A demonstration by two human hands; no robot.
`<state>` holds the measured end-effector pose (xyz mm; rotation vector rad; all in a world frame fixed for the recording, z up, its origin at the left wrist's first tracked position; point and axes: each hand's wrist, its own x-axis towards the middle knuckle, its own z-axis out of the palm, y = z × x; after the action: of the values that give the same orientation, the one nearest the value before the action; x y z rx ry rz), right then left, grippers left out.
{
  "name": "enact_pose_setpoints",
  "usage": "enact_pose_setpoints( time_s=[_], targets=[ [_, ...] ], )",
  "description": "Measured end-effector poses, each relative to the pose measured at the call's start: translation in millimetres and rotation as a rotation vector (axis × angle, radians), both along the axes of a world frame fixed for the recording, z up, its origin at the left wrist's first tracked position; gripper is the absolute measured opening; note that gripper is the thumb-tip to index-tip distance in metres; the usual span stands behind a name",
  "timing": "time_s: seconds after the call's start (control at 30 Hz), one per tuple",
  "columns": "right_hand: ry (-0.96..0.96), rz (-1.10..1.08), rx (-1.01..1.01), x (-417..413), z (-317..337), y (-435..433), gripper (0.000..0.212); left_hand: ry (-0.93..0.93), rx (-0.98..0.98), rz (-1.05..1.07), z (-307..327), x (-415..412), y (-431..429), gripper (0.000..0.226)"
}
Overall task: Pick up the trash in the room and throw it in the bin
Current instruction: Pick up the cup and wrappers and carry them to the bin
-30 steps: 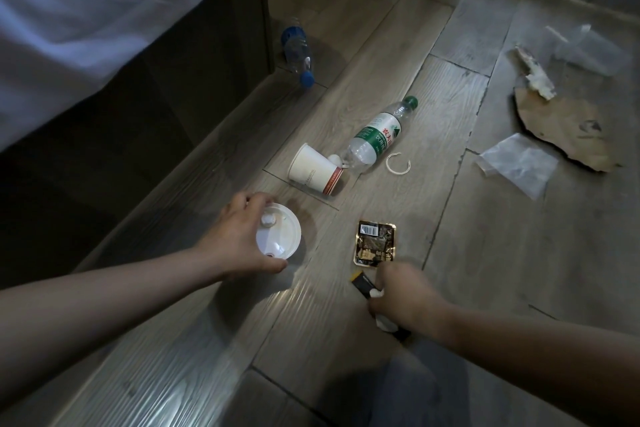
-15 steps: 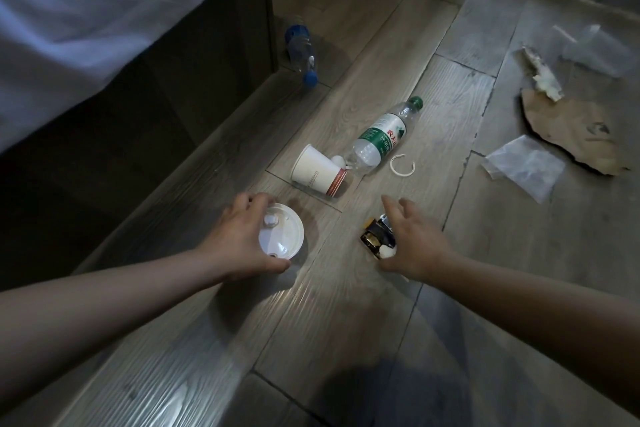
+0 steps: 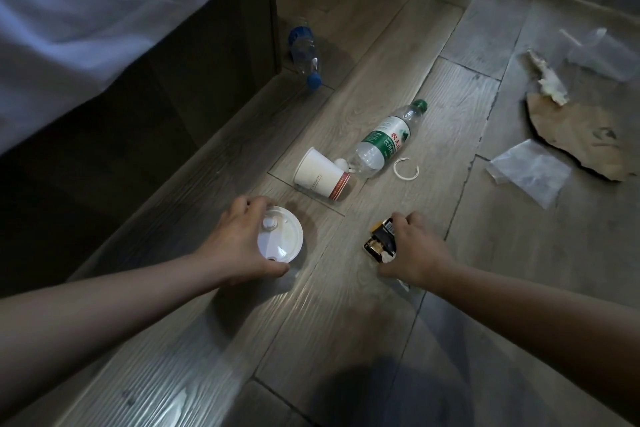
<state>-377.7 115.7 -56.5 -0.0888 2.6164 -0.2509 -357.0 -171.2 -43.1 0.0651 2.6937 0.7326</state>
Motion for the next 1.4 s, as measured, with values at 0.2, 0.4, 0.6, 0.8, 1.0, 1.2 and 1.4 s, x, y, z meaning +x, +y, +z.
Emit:
enact_pose_setpoints(
  time_s=[0.2, 0.4, 0.6, 0.8, 1.0, 1.2, 1.4],
  targets=[
    [0.017, 0.051, 0.024, 6.5, -3.6, 0.4, 0.088, 0.025, -0.004, 0.005, 1.0, -0.4, 3.6, 0.094],
    [0.028, 0.019, 0.025, -0.6, -1.5, 4.6, 0.108, 0.017, 0.007, 0.001, -0.6, -0.4, 2.4, 0.094],
    [0.004, 0.021, 0.051, -7.5, -0.3, 1.0, 0.097, 0.01, 0.013, 0.003, 0.4, -0.8, 1.7, 0.095],
    [0.031, 0.095, 0.096, -9.3, 2.4, 6.3, 0.08, 0.007, 0.008, 0.016, 0.9, 0.3, -1.6, 0.097],
    [0.071, 0.115, 0.079, -6.9, -2.0, 14.2, 0.073, 0.005, 0.008, 0.015, 3.0, 0.6, -1.8, 0.097],
    [0.035, 0.098, 0.043, 1.6, -3.1, 20.2, 0.077, 0.017, 0.001, 0.005, 5.9, 2.0, 0.5, 0.097],
    [0.037, 0.077, 0.05, 6.2, 0.6, 24.2, 0.08, 0.011, -0.005, -0.001, 9.4, 2.2, 1.2, 0.096]
  ],
)
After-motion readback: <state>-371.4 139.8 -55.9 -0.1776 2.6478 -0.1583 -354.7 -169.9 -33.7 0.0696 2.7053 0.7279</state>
